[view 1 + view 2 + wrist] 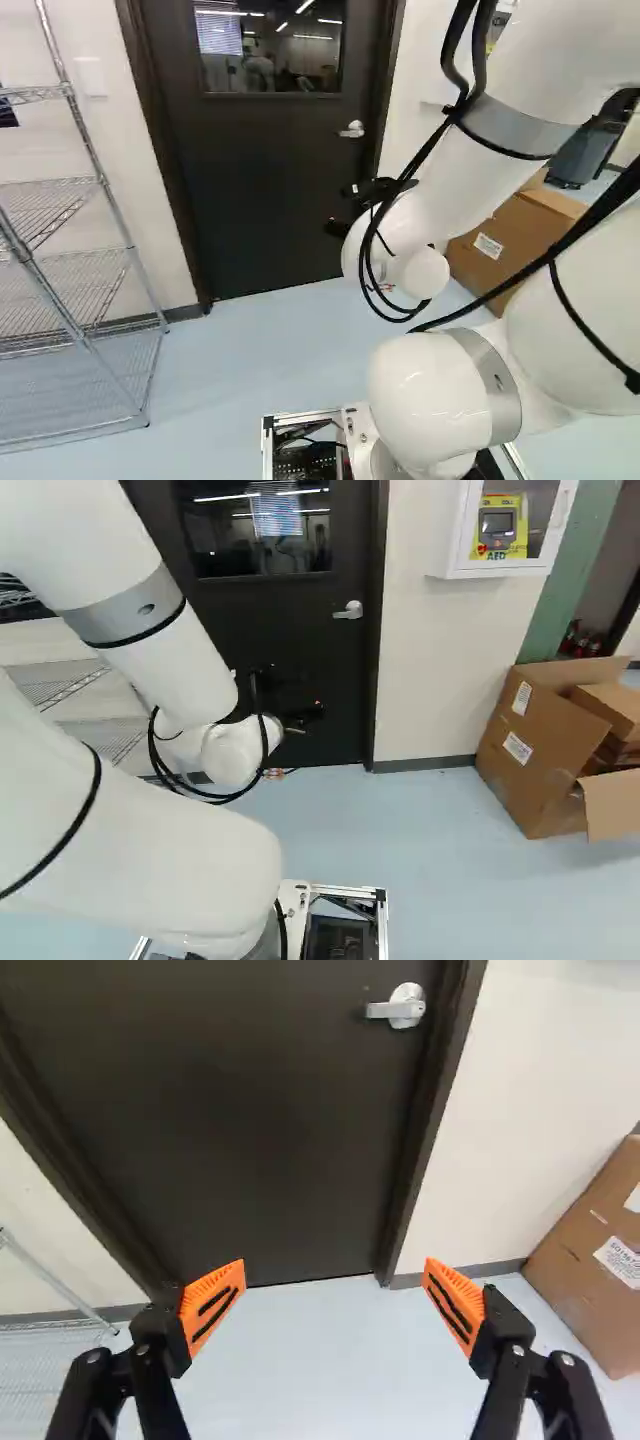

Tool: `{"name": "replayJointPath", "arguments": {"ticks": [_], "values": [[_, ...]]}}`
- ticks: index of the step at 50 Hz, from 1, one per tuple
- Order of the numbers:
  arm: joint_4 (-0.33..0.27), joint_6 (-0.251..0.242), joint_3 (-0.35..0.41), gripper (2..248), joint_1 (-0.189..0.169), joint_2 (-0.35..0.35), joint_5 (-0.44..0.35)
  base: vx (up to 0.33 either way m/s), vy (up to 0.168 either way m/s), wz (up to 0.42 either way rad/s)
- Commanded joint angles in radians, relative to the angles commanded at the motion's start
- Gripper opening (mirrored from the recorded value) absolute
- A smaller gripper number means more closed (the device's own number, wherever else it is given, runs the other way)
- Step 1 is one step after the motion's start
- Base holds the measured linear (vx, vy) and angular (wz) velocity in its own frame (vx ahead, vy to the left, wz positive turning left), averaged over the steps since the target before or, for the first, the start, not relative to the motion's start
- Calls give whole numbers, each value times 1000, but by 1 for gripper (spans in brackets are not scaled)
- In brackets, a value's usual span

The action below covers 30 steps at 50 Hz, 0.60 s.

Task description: Open the door and move inside

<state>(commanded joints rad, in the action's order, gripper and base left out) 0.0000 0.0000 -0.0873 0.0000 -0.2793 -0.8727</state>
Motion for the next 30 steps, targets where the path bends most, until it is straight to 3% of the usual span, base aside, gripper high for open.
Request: {"name": "replayJointPath", "arguments": {"ticks": [8,30], "values": [[0,0,0,247,0,0,0,111,-42,-233],[0,0,0,247,0,0,0,105,-2,-11]]}}
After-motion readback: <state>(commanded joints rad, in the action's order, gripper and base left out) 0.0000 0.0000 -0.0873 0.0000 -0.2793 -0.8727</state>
